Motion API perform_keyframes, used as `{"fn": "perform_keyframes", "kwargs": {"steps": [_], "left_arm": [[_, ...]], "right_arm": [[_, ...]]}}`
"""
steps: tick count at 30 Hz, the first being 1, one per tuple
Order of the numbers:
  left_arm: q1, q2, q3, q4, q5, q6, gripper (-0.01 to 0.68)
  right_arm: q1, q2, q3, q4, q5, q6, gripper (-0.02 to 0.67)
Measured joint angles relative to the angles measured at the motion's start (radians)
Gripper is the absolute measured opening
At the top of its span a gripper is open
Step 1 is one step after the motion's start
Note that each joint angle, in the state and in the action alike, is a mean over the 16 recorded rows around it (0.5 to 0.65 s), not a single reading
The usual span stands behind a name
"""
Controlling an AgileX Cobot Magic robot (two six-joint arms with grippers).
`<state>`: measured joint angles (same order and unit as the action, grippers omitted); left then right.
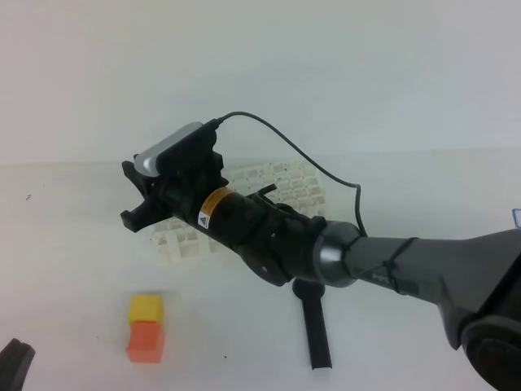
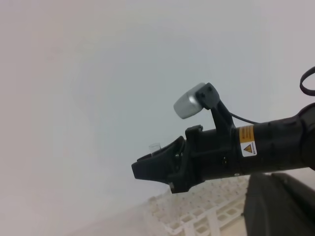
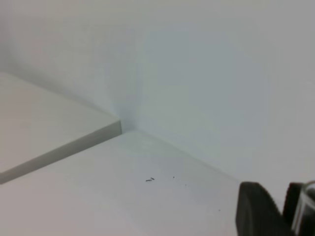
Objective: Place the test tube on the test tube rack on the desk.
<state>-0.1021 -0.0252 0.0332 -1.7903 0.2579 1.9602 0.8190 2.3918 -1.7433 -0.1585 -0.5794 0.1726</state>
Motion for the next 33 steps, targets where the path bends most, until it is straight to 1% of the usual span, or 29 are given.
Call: {"fn": "perform_keyframes", "kwargs": {"steps": [11,27,30,33], "left_arm": [[0.0,0.0,0.0,0.0,0.0,0.0,-0.001],[0.0,0.0,0.0,0.0,0.0,0.0,-0.001],[0.0,0.0,0.0,0.0,0.0,0.0,-0.001],[0.0,0.0,0.0,0.0,0.0,0.0,-0.001]], "right_arm": [[0.0,0.007,-0.001,0.015,-0.006,-0.022,0.154],[0.001,0.006,-0.006,0.006,0.003,-0.038,0.312],[0.001,-0.004,-0.006,-0.003,0.017,-0.04,0.328],[0.001,-0.024,-0.006,-0.019,0.041,-0.043,0.326]]}}
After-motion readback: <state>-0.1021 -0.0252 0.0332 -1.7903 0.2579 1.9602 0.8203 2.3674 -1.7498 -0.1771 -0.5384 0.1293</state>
